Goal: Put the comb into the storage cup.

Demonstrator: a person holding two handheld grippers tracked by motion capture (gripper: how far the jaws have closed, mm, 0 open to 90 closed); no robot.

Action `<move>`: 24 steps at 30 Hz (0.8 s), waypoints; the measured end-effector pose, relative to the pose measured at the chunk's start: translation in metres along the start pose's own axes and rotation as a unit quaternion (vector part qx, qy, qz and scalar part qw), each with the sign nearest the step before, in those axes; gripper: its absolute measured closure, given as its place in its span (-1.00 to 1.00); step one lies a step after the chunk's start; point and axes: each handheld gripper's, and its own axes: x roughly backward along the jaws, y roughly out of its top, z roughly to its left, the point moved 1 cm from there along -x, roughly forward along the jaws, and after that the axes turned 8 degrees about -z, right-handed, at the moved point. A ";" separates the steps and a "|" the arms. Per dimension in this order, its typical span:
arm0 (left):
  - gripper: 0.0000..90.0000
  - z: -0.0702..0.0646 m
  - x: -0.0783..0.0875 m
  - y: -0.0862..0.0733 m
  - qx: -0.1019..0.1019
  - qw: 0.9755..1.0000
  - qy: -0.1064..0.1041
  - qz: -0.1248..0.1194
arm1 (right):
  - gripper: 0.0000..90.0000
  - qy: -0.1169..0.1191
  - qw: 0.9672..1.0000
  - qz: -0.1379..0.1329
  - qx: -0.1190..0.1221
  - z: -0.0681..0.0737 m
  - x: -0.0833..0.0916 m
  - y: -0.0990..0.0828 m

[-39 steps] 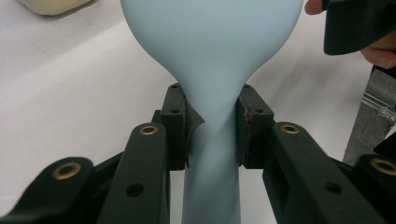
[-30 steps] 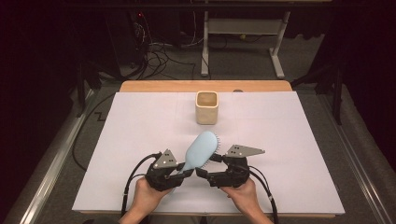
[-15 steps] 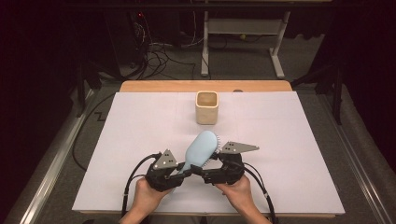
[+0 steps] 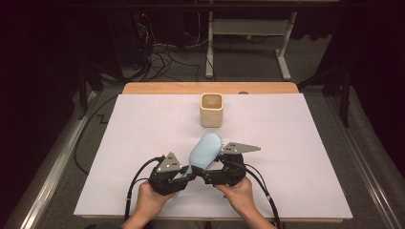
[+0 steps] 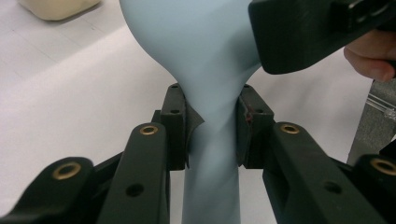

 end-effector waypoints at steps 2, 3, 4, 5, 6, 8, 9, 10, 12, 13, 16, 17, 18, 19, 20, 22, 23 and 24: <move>0.55 0.000 0.000 0.000 -0.002 1.000 0.002 -0.001 | -0.44 0.000 1.000 0.002 0.001 0.000 0.000 0.001; 0.55 0.000 0.001 0.000 -0.002 1.000 0.003 -0.002 | -0.42 -0.001 1.000 0.003 0.002 0.000 0.000 0.002; 0.55 0.000 0.001 0.000 -0.001 1.000 0.004 -0.003 | -0.41 0.000 1.000 0.003 0.001 0.001 0.000 0.003; 0.55 0.000 0.001 0.000 0.000 1.000 0.004 -0.002 | -0.39 0.000 1.000 0.002 0.002 0.001 -0.001 0.003; 0.55 0.000 0.001 0.000 0.000 1.000 0.005 -0.002 | -0.39 -0.001 1.000 0.003 0.002 0.001 -0.001 0.004; 0.55 0.000 0.001 0.000 0.000 1.000 0.007 -0.003 | -0.37 0.000 1.000 0.006 0.003 0.002 -0.002 0.005; 0.55 0.000 0.001 0.000 0.000 1.000 0.008 -0.003 | -0.36 -0.001 1.000 0.007 0.003 0.002 -0.003 0.006; 0.55 0.000 0.001 0.000 0.000 1.000 0.009 -0.004 | -0.34 -0.002 1.000 0.006 0.003 0.003 -0.003 0.006; 0.55 0.000 0.002 0.001 -0.003 1.000 0.009 -0.004 | -0.30 -0.002 1.000 0.006 0.002 0.003 -0.004 0.007; 0.55 -0.001 0.002 0.001 -0.003 1.000 0.011 -0.005 | -0.28 -0.001 1.000 0.006 0.001 0.003 -0.004 0.008; 0.55 -0.002 0.003 0.001 -0.010 1.000 0.014 -0.005 | -0.20 -0.003 1.000 0.008 0.002 0.004 -0.006 0.009; 0.55 -0.003 0.003 0.002 -0.012 1.000 0.015 -0.005 | -0.17 -0.002 1.000 0.009 0.001 0.004 -0.006 0.010; 0.55 -0.003 0.003 0.002 -0.011 1.000 0.016 -0.006 | -0.15 -0.002 1.000 0.010 0.001 0.004 -0.007 0.010; 0.55 -0.003 0.003 0.002 -0.010 1.000 0.016 -0.006 | -0.10 -0.003 1.000 0.011 0.001 0.004 -0.007 0.010; 0.55 -0.002 0.003 0.002 -0.010 1.000 0.015 -0.006 | -0.08 -0.002 1.000 0.010 0.000 0.003 -0.007 0.011; 0.55 -0.002 0.003 0.002 -0.010 1.000 0.015 -0.006 | -0.05 0.002 1.000 0.011 -0.005 0.003 -0.007 0.011; 0.55 -0.002 0.003 0.002 -0.010 1.000 0.015 -0.005 | -0.03 0.003 1.000 0.012 -0.005 0.003 -0.007 0.011; 0.55 -0.002 0.003 0.002 -0.010 1.000 0.015 -0.006 | -0.01 0.005 1.000 0.013 -0.006 0.003 -0.007 0.012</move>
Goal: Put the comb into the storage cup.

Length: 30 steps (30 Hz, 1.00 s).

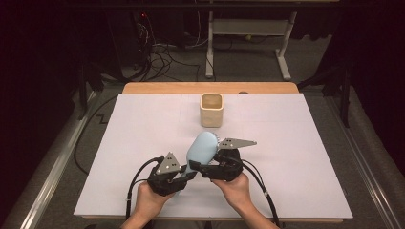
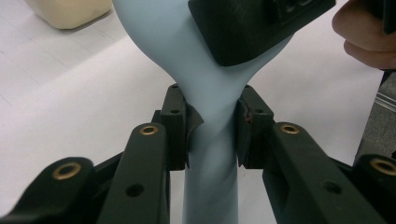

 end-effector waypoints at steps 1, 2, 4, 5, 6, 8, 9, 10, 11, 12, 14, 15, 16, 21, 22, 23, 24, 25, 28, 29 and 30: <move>0.55 0.000 0.000 0.000 0.000 1.000 0.000 0.000 | 0.01 0.002 1.000 0.001 -0.001 0.000 0.000 0.000; 0.55 0.000 0.000 0.000 0.000 1.000 0.000 -0.001 | 0.02 0.004 1.000 0.002 -0.003 0.000 0.000 0.000; 0.55 0.000 0.000 0.000 -0.001 1.000 0.000 -0.001 | 0.06 0.009 1.000 0.003 -0.007 0.000 0.000 0.001; 0.55 0.000 0.000 0.000 -0.001 1.000 0.000 -0.001 | 0.07 0.011 1.000 0.004 -0.008 -0.001 0.000 0.001; 0.55 0.000 0.000 0.000 -0.001 1.000 -0.001 -0.001 | 0.09 0.013 1.000 0.004 -0.009 -0.001 0.000 0.001; 0.55 0.000 0.000 0.000 0.000 1.000 -0.001 -0.002 | 0.12 0.017 1.000 0.006 -0.008 0.000 0.000 0.002; 0.55 0.000 0.000 0.000 0.000 1.000 -0.001 -0.004 | 0.13 0.019 1.000 0.007 -0.008 0.000 0.000 0.002; 0.55 0.001 0.001 0.000 0.000 1.000 -0.001 -0.004 | 0.15 0.021 1.000 0.008 -0.009 0.000 0.000 0.002; 0.55 0.001 0.001 0.000 -0.001 1.000 -0.002 -0.004 | 0.16 0.024 1.000 0.010 -0.011 -0.001 0.000 0.003; 0.55 0.001 0.001 0.000 -0.001 1.000 -0.004 -0.003 | 0.17 0.026 1.000 0.010 -0.011 0.000 0.000 0.003; 0.55 0.001 0.002 0.000 0.001 1.000 -0.004 -0.006 | 0.19 0.027 1.000 0.012 -0.010 0.000 0.000 0.004; 0.55 0.001 0.002 0.000 0.002 1.000 -0.004 -0.008 | 0.20 0.028 0.999 0.012 -0.009 0.001 0.000 0.005; 0.55 0.001 0.002 0.000 0.002 1.000 -0.005 -0.009 | 0.20 0.030 0.999 0.013 -0.009 0.001 0.000 0.006; 0.54 0.003 0.004 0.001 0.003 1.000 -0.010 -0.016 | 0.23 0.035 0.999 0.016 -0.008 0.001 0.000 0.009; 0.54 0.003 0.004 0.001 0.004 1.000 -0.011 -0.017 | 0.23 0.035 0.999 0.017 -0.007 0.002 0.000 0.009; 0.54 0.003 0.004 0.001 0.004 1.000 -0.011 -0.019 | 0.24 0.036 0.999 0.017 -0.006 0.002 0.000 0.010; 0.53 0.003 0.004 0.000 0.004 1.000 -0.011 -0.020 | 0.24 0.036 0.999 0.018 -0.006 0.002 0.000 0.010; 0.52 0.003 0.005 0.000 0.004 1.000 -0.013 -0.020 | 0.24 0.036 0.999 0.018 -0.005 0.002 0.000 0.011; 0.41 0.004 0.006 0.000 0.008 1.000 -0.011 -0.022 | 0.24 0.034 0.999 0.021 -0.003 0.001 0.001 0.011; 0.39 0.005 0.007 0.000 0.009 1.000 -0.012 -0.023 | 0.25 0.033 0.999 0.021 -0.002 0.001 0.002 0.011; 0.35 0.005 0.007 0.000 0.011 1.000 -0.012 -0.025 | 0.25 0.032 0.999 0.021 -0.002 0.000 0.002 0.011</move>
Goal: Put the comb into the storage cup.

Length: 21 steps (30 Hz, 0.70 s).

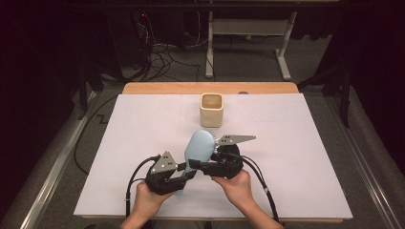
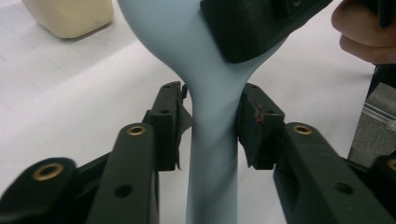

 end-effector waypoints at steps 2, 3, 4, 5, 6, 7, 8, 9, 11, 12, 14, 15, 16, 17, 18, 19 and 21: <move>0.28 0.001 0.001 0.000 0.005 1.000 -0.001 0.001 | 0.25 -0.001 1.000 -0.002 -0.001 -0.001 0.002 0.001; 0.24 0.002 0.001 0.000 0.008 1.000 -0.001 0.001 | 0.25 -0.001 1.000 -0.004 -0.001 -0.002 0.003 0.001; 0.21 0.002 0.001 -0.001 0.011 1.000 0.000 0.000 | 0.25 -0.002 1.000 -0.004 -0.001 -0.003 0.004 0.002; 0.17 0.003 0.001 -0.001 0.012 1.000 0.000 -0.001 | 0.25 -0.004 1.000 -0.004 -0.001 -0.003 0.005 0.002; 0.14 0.003 0.001 -0.001 0.014 1.000 0.002 -0.001 | 0.25 -0.005 1.000 -0.003 0.000 -0.004 0.006 0.003; 0.11 0.003 0.001 -0.001 0.017 1.000 0.003 -0.002 | 0.25 -0.006 1.000 -0.002 -0.001 -0.004 0.007 0.003; 0.07 0.004 0.001 -0.002 0.017 1.000 0.002 0.001 | 0.25 -0.008 1.000 -0.001 0.000 -0.005 0.009 0.002; 0.05 0.004 0.001 -0.002 0.019 1.000 0.001 0.002 | 0.25 -0.008 1.000 -0.001 0.001 -0.005 0.009 0.002; 0.01 0.004 0.001 -0.002 0.020 1.000 0.001 0.006 | 0.25 -0.008 1.000 0.000 0.000 -0.006 0.011 0.002; -0.01 0.004 0.001 -0.002 0.020 1.000 0.001 0.007 | 0.25 -0.008 1.000 0.000 0.001 -0.006 0.011 0.003; -0.03 0.004 0.000 -0.002 0.018 1.000 0.003 0.010 | 0.25 -0.011 1.000 0.001 0.005 -0.007 0.012 0.003; -0.04 0.004 0.001 -0.002 0.017 1.000 0.003 0.012 | 0.25 -0.012 1.000 0.001 0.005 -0.007 0.013 0.003; -0.05 0.004 0.001 -0.002 0.017 1.000 0.004 0.014 | 0.25 -0.012 1.000 0.000 0.005 -0.007 0.013 0.003; -0.06 0.004 0.001 -0.002 0.016 1.000 0.004 0.016 | 0.25 -0.013 1.000 0.000 0.005 -0.007 0.014 0.004; -0.07 0.004 0.002 -0.002 0.015 1.000 0.004 0.017 | 0.25 -0.014 1.000 0.000 0.006 -0.007 0.015 0.004; -0.08 0.004 0.003 -0.002 0.015 1.000 0.004 0.018 | 0.25 -0.015 1.000 0.000 0.007 -0.008 0.016 0.004; -0.09 0.004 0.004 -0.003 0.012 1.000 0.007 0.021 | 0.25 -0.017 1.000 0.001 0.007 -0.009 0.017 0.004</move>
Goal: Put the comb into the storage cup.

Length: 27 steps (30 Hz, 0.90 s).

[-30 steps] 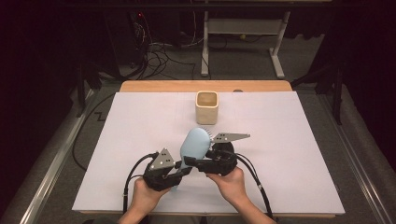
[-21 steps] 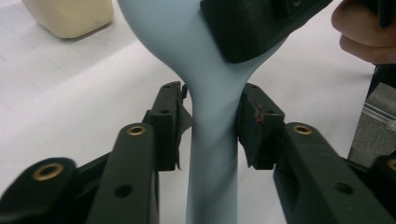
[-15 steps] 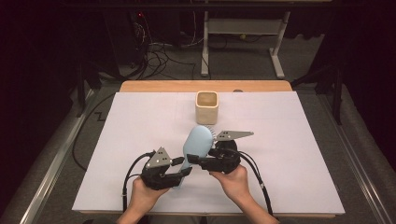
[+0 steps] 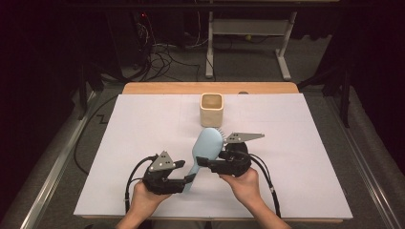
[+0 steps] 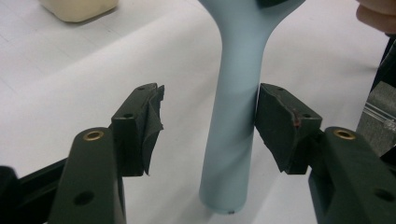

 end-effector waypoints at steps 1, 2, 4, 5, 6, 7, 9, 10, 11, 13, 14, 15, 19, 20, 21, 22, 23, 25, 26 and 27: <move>-0.09 0.000 0.000 0.000 0.000 1.000 0.002 0.002 | 0.25 -0.001 1.000 0.000 0.000 0.000 0.001 0.000; -0.09 0.001 0.001 0.000 0.000 1.000 0.005 0.004 | 0.25 -0.003 1.000 0.001 0.000 -0.001 0.001 0.000; -0.08 0.003 0.003 -0.002 0.000 1.000 0.008 0.004 | 0.25 -0.004 1.000 0.001 0.001 -0.002 0.003 0.001; -0.09 0.004 0.004 -0.002 0.002 1.000 0.008 0.003 | 0.25 -0.006 1.000 0.001 0.001 -0.002 0.004 0.001; -0.10 0.005 0.005 -0.003 0.003 1.000 0.008 0.001 | 0.25 -0.007 1.000 0.002 0.002 -0.003 0.005 0.001; -0.10 0.005 0.006 -0.003 0.004 1.000 0.009 -0.002 | 0.25 -0.008 1.000 0.002 0.002 -0.003 0.006 0.001; -0.12 0.007 0.008 -0.005 0.006 1.000 0.010 -0.002 | 0.25 -0.010 1.000 0.003 0.003 -0.004 0.007 0.002; -0.12 0.008 0.009 -0.005 0.006 1.000 0.012 -0.002 | 0.25 -0.011 1.000 0.003 0.002 -0.005 0.008 0.002; -0.13 0.009 0.011 -0.006 0.007 1.000 0.013 -0.003 | 0.25 -0.012 1.000 0.004 0.003 -0.005 0.008 0.002; -0.14 0.012 0.014 -0.008 0.009 1.000 0.015 -0.006 | 0.24 -0.014 1.000 0.005 0.002 -0.006 0.009 0.002; -0.15 0.013 0.015 -0.009 0.012 1.000 0.017 -0.008 | 0.25 -0.015 1.000 0.006 0.002 -0.006 0.010 0.003; -0.15 0.014 0.016 -0.010 0.013 1.000 0.018 -0.008 | 0.25 -0.015 1.000 0.006 0.002 -0.007 0.011 0.003; -0.16 0.019 0.021 -0.014 0.018 1.000 0.021 -0.007 | 0.24 -0.017 1.000 0.008 0.001 -0.008 0.013 0.003; -0.16 0.020 0.021 -0.015 0.018 1.000 0.023 -0.006 | 0.24 -0.018 1.000 0.009 0.002 -0.008 0.013 0.003; -0.16 0.021 0.022 -0.016 0.017 1.000 0.024 -0.006 | 0.24 -0.018 1.000 0.010 0.003 -0.009 0.014 0.003; -0.16 0.022 0.023 -0.016 0.018 1.000 0.024 -0.007 | 0.24 -0.020 1.000 0.011 0.004 -0.009 0.014 0.003; -0.16 0.022 0.023 -0.017 0.019 0.999 0.025 -0.008 | 0.24 -0.021 1.000 0.012 0.005 -0.009 0.014 0.003; -0.17 0.024 0.025 -0.019 0.018 0.999 0.025 -0.016 | 0.24 -0.021 1.000 0.012 0.003 -0.010 0.015 0.003; -0.16 0.024 0.025 -0.019 0.018 0.999 0.025 -0.018 | 0.24 -0.021 1.000 0.013 0.003 -0.010 0.015 0.003; -0.17 0.025 0.026 -0.020 0.017 0.999 0.026 -0.018 | 0.24 -0.021 1.000 0.013 0.003 -0.011 0.015 0.003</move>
